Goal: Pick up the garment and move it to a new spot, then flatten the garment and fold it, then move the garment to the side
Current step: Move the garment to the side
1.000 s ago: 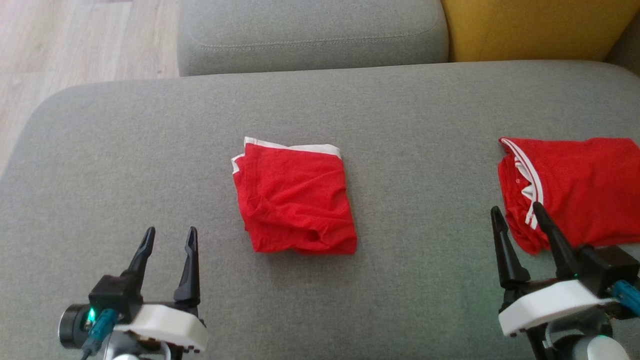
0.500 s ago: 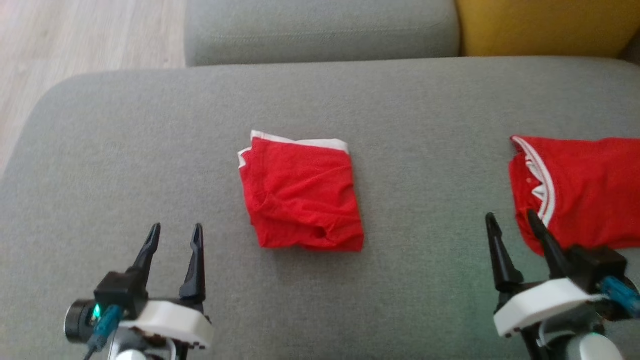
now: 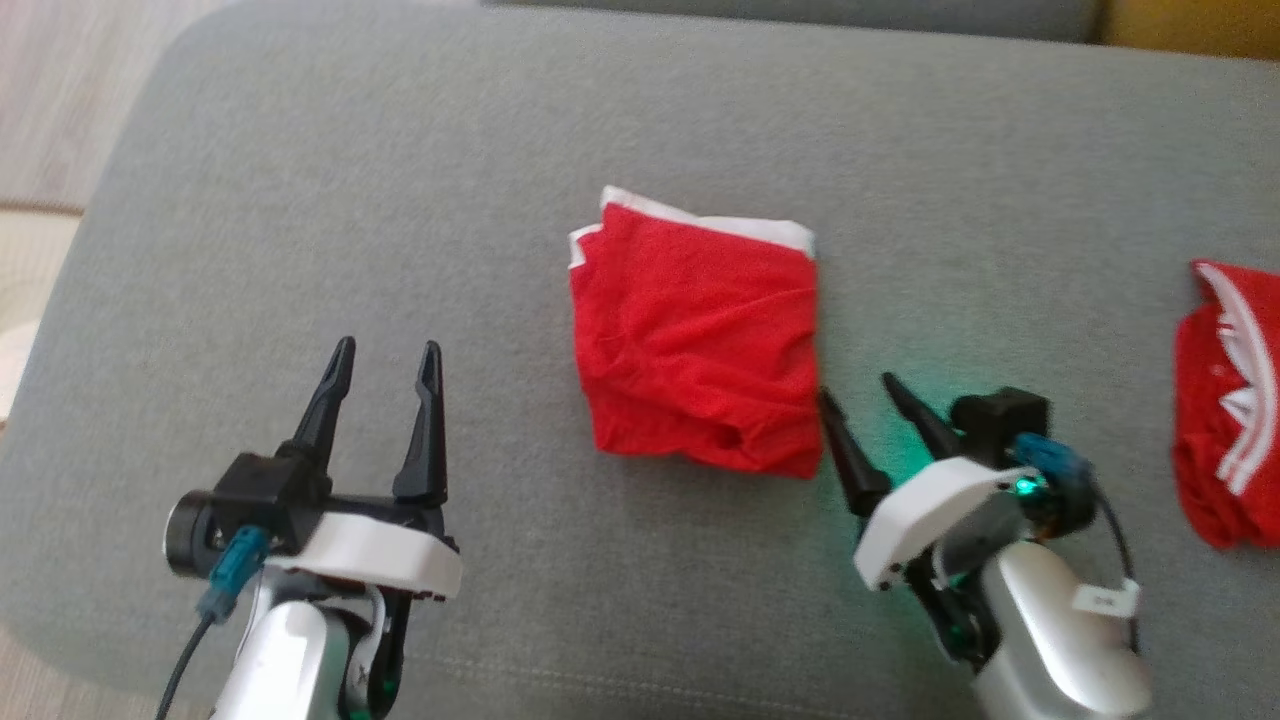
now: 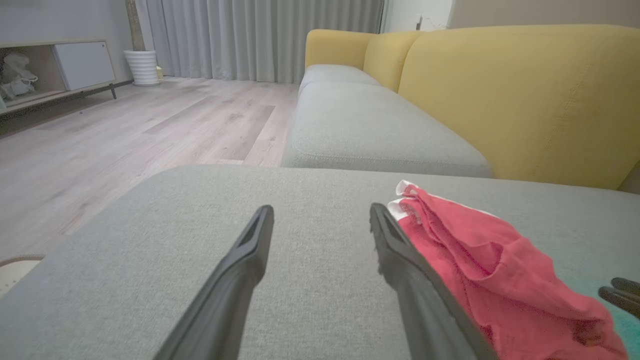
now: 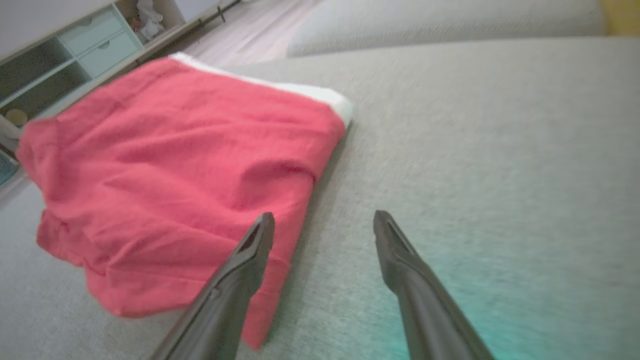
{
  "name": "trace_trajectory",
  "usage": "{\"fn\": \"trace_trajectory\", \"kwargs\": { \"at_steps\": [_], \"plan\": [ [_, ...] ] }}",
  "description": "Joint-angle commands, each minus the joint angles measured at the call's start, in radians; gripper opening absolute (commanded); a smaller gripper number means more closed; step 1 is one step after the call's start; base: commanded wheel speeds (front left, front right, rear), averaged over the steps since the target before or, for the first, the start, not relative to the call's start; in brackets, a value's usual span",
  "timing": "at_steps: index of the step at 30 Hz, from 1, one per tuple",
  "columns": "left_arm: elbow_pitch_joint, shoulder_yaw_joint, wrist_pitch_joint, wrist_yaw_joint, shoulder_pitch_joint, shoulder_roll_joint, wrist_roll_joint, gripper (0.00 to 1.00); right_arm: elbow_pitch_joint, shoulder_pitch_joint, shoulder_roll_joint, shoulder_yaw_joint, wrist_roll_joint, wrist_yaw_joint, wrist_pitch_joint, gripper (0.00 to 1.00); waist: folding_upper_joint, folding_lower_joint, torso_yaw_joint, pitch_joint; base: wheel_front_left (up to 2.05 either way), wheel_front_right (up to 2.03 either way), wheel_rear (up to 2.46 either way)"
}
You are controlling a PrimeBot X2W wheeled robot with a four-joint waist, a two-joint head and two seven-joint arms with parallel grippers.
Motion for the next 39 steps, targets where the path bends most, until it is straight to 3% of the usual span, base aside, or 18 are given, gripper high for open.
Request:
{"fn": "trace_trajectory", "kwargs": {
  "at_steps": [1, 8, 9, 10, 11, 12, 20, 26, 39],
  "plan": [
    [-0.018, 0.025, -0.012, -0.006, -0.051, 0.000, -0.007, 1.00, 0.029, -0.060, -0.002, 0.056, 0.025, 0.007, -0.020, 1.00, 0.0000, -0.0001, 0.038, 0.038, 0.00, 0.00, 0.00],
    [0.006, 0.022, -0.021, -0.010, -0.076, -0.009, -0.002, 1.00, 0.227, -0.139, -0.001, 0.214, 0.179, 0.007, 0.000, 1.00, 0.0000, -0.0001, 0.040, 0.057, 0.00, 0.00, 0.00],
    [0.008, 0.023, -0.021, -0.010, -0.078, -0.009, -0.001, 1.00, 0.243, -0.142, -0.001, 0.231, 0.201, 0.007, 0.014, 0.74, 0.0000, -0.0001, 0.037, 0.058, 0.00, 0.00, 0.00],
    [0.008, 0.023, -0.021, -0.010, -0.078, -0.009, -0.001, 1.00, 0.243, -0.142, -0.001, 0.231, 0.201, 0.007, 0.014, 0.74, 0.0000, -0.0001, 0.037, 0.058, 0.00, 0.00, 0.00],
    [0.010, 0.023, -0.022, -0.011, -0.080, -0.009, 0.000, 1.00, 0.251, -0.147, -0.001, 0.249, 0.222, 0.007, 0.021, 0.43, 0.0000, -0.0001, 0.034, 0.059, 0.00, 0.00, 0.00],
    [0.012, 0.023, -0.022, -0.013, -0.082, -0.009, 0.001, 1.00, 0.259, -0.155, -0.001, 0.260, 0.232, 0.007, 0.016, 0.00, 0.0000, -0.0001, 0.031, 0.060, 0.00, 0.00, 0.00],
    [0.009, 0.029, -0.023, -0.014, -0.090, -0.009, 0.009, 1.00, 0.300, -0.197, -0.001, 0.309, 0.308, 0.007, -0.029, 0.00, 0.0000, -0.0001, 0.003, 0.059, 0.00, 0.00, 0.00],
    [-0.020, 0.049, -0.023, -0.008, -0.077, -0.006, 0.012, 1.00, 0.290, -0.230, -0.008, 0.297, 0.267, 0.007, -0.057, 0.00, 0.0000, -0.0001, -0.061, 0.073, 0.00, 0.00, 0.00],
    [-0.051, 0.068, -0.023, -0.014, -0.082, 0.015, 0.025, 1.00, 0.031, -0.095, -0.145, 0.194, 0.161, 0.007, 0.062, 0.00, 0.0000, -0.0001, -0.287, 0.098, 0.00, 0.00, 0.00]
  ]
}}
